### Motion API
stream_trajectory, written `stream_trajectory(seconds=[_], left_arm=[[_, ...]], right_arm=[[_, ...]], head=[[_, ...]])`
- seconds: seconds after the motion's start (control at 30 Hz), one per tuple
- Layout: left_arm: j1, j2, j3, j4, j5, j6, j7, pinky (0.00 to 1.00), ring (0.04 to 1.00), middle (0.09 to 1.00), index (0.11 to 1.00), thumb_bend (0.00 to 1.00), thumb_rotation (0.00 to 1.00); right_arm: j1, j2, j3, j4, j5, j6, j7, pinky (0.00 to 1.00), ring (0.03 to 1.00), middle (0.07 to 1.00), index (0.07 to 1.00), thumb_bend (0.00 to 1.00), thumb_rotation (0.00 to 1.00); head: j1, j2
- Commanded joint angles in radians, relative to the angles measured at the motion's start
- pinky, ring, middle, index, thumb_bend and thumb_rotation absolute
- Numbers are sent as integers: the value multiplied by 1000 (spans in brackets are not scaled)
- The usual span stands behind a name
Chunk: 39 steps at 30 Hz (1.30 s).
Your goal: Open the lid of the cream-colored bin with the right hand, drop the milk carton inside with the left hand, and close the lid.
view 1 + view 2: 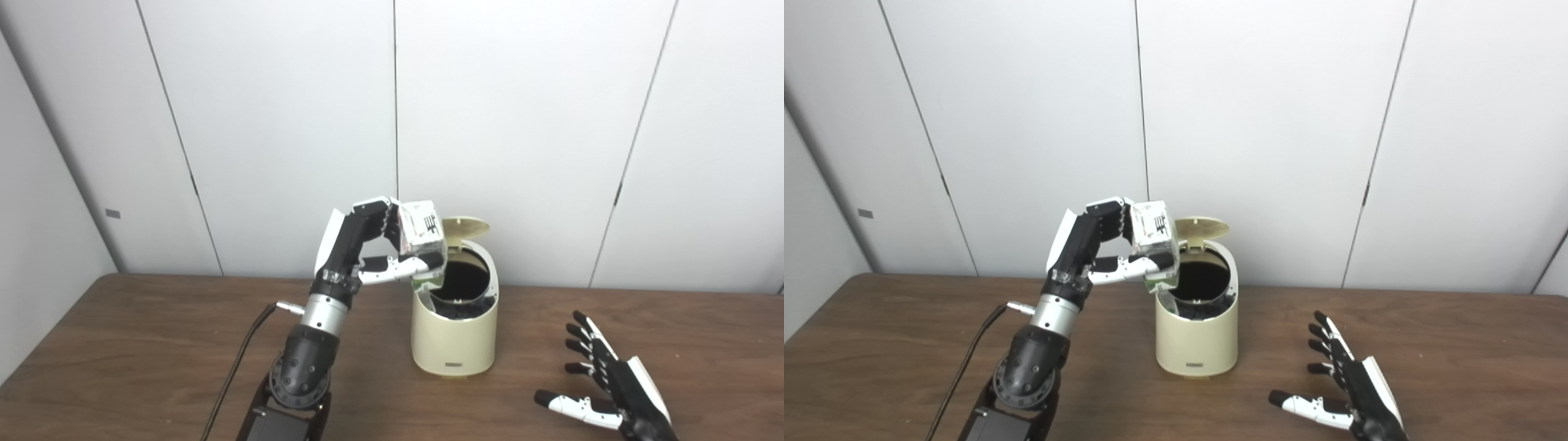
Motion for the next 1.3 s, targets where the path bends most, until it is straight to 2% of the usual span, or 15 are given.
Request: stream_trajectory(seconds=[0.0,0.43,0.7,0.9,1.27], left_arm=[[-67,-2,2,-21,-6,-56,5,384,424,471,489,524,0],[-76,-28,3,-12,-11,-64,3,376,424,473,490,523,0],[-93,-29,0,59,23,-163,28,374,424,472,493,523,0],[-111,-33,1,133,11,-245,32,397,433,474,492,523,0],[-136,-29,-54,208,23,-263,108,404,435,473,493,523,0]], right_arm=[[-37,-3,-5,-21,7,-39,-15,740,889,930,959,799,294],[-37,-5,-4,-27,8,-38,-12,759,888,928,962,793,298],[-36,-2,-3,-26,13,-40,-11,753,889,932,961,789,290],[-35,1,-6,-22,18,-41,-13,765,894,934,960,808,310],[-33,1,-8,-12,20,-57,-21,762,887,929,958,820,329]], head=[[0,0],[-5,8],[-7,12],[-12,17],[-21,23]])
